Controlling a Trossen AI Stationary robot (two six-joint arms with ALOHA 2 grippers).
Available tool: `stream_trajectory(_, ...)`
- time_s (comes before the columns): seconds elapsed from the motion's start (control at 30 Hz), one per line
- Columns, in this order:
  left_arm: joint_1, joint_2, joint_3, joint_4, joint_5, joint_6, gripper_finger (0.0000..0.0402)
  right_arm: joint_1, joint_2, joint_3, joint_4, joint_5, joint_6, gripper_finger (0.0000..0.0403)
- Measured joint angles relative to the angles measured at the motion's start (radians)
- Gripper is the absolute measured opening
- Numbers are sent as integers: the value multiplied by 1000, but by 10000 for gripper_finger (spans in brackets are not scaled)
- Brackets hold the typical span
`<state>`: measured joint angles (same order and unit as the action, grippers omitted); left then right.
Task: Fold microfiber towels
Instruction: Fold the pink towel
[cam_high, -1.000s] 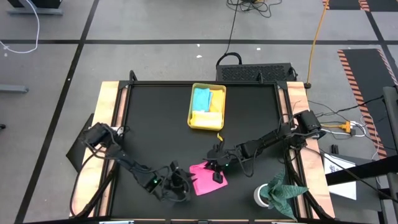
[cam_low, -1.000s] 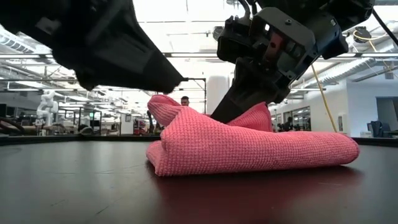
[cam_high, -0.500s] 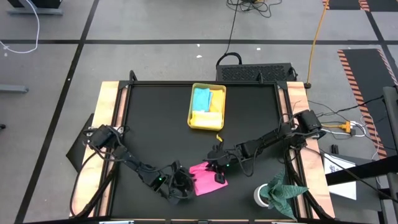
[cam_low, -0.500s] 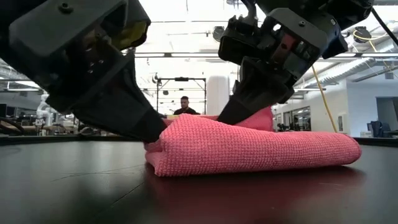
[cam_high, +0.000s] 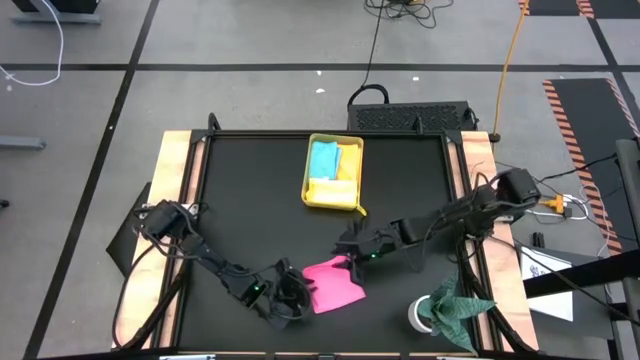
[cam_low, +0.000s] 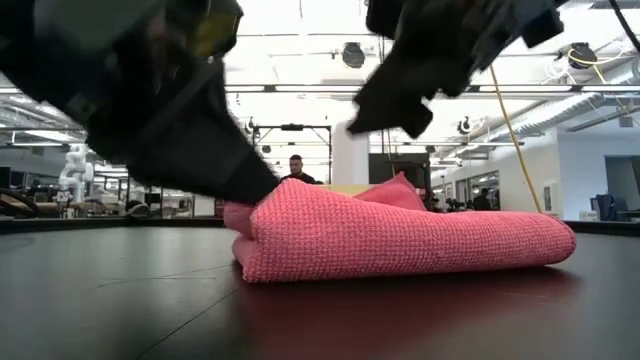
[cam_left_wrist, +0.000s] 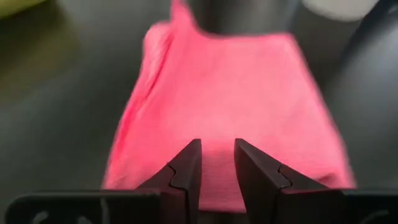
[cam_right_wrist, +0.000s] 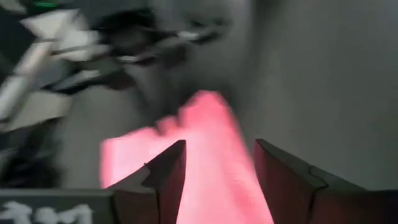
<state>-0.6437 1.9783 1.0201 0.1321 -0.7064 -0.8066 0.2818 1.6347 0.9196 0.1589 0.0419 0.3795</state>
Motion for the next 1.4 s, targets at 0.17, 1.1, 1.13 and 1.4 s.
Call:
stream_trajectory(0.17, 8, -2, 1, 55, -1, 72, 97, 49, -1, 1, 11, -68, -17, 136)
stream_trajectory(1.1, -12, -60, 2, 111, 55, 205, 97, 164, 69, -177, 363, 181, 90, 1)
stream_trajectory(1.13, -8, -49, 1, 101, 63, 204, 97, 175, 81, -177, 359, 175, 100, 1)
stream_trajectory(1.4, -6, 17, 0, 121, 277, 209, 97, 199, 208, -179, 351, 16, 140, 0)
